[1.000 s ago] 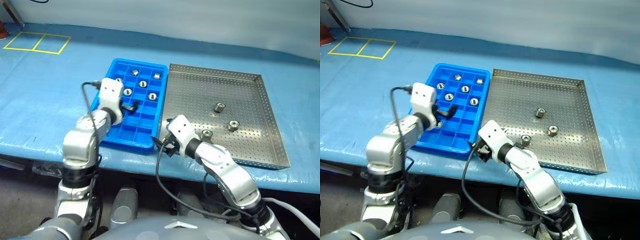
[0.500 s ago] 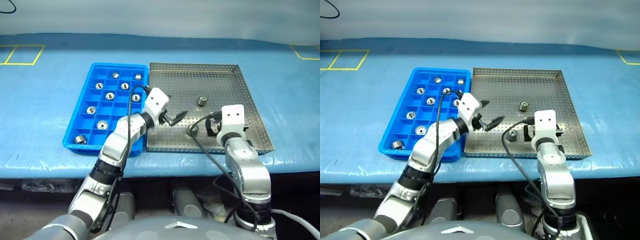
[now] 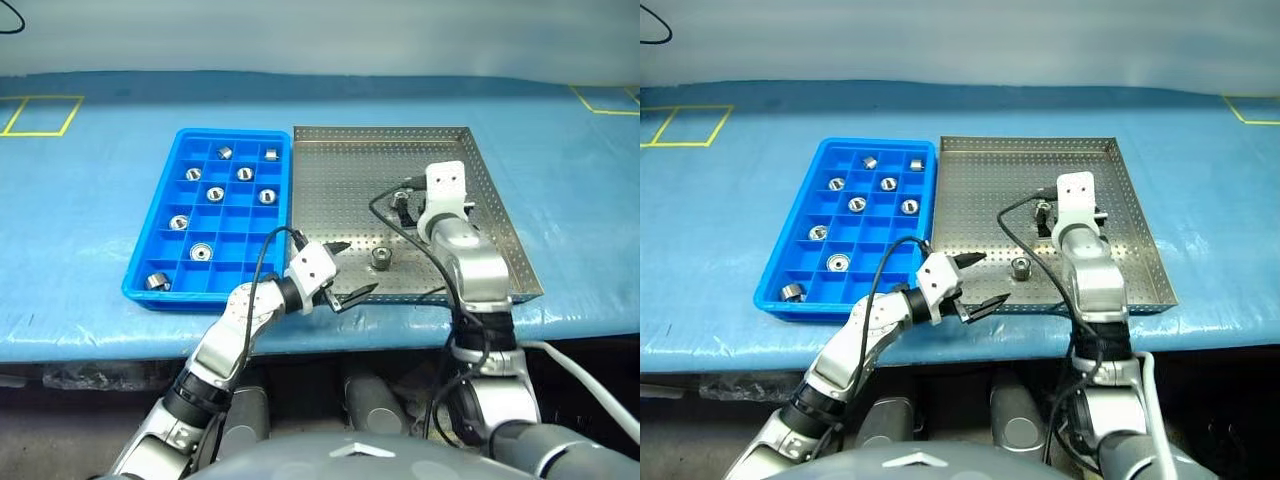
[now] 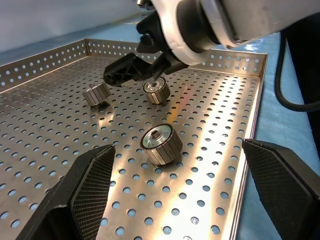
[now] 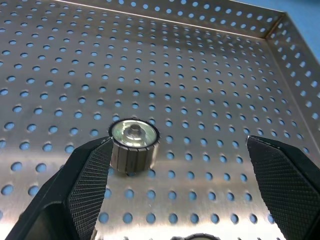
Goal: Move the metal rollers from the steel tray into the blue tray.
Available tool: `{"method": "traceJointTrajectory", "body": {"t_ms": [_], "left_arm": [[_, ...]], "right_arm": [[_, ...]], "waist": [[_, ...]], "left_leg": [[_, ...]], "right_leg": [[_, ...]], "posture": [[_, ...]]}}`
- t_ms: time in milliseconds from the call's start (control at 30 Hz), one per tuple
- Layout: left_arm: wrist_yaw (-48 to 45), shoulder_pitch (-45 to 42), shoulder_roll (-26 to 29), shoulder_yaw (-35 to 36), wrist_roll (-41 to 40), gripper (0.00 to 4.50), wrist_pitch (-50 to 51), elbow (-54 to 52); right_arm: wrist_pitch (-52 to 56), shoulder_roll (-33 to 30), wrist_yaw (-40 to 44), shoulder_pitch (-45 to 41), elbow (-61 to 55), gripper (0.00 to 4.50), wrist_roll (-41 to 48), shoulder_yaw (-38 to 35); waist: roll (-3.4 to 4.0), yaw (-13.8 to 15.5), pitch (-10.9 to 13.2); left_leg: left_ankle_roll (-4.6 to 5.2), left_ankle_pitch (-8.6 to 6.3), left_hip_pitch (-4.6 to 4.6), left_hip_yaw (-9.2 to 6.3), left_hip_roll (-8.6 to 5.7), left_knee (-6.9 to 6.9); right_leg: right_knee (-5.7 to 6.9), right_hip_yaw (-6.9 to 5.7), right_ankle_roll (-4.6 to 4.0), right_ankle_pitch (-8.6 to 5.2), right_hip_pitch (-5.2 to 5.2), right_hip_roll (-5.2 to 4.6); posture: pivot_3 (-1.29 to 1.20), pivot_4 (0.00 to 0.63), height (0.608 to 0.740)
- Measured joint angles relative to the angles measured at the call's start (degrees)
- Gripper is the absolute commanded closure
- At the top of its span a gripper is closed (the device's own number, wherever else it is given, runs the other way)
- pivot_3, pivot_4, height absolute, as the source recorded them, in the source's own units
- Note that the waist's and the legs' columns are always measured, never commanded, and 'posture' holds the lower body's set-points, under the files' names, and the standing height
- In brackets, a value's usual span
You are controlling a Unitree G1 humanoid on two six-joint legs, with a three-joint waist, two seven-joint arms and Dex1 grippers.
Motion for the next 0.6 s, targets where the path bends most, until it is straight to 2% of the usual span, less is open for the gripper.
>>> {"method": "traceJointTrajectory", "body": {"t_ms": [267,533,600], "left_arm": [[1.2,1.3,0.1,-0.1,0.4,0.04,1.3,-1.5],[1.7,1.8,0.4,-0.1,0.5,0.04,1.6,-2.2],[1.7,2.0,0.6,-0.1,0.5,0.0,1.7,-2.5]], "right_arm": [[-9.8,-0.8,0.1,-9.2,20.9,0.0,-0.1,0.7],[-15.8,-2.5,-1.3,-11.3,30.8,0.0,-0.1,0.2],[-16.0,-2.5,-1.4,-11.3,30.9,0.39,0.2,-0.1]], "waist": [[0.05,1.9,0.0],[0.07,2.2,0.0],[0.07,2.2,0.0]], "left_leg": [[0.03,-0.01,0.01,0.01,0.0,-0.08],[0.03,-0.01,0.07,0.02,0.01,-0.08],[0.04,-0.01,0.08,0.03,0.01,-0.08]], "right_leg": [[-0.02,0.0,0.0,0.0,-0.02,0.01],[0.0,0.01,-0.01,-0.01,0.02,0.01],[0.01,0.02,-0.01,-0.01,0.02,0.02]], "posture": [[0.03,0.15,0.74],[0.04,0.15,0.74],[0.04,0.15,0.74]]}}
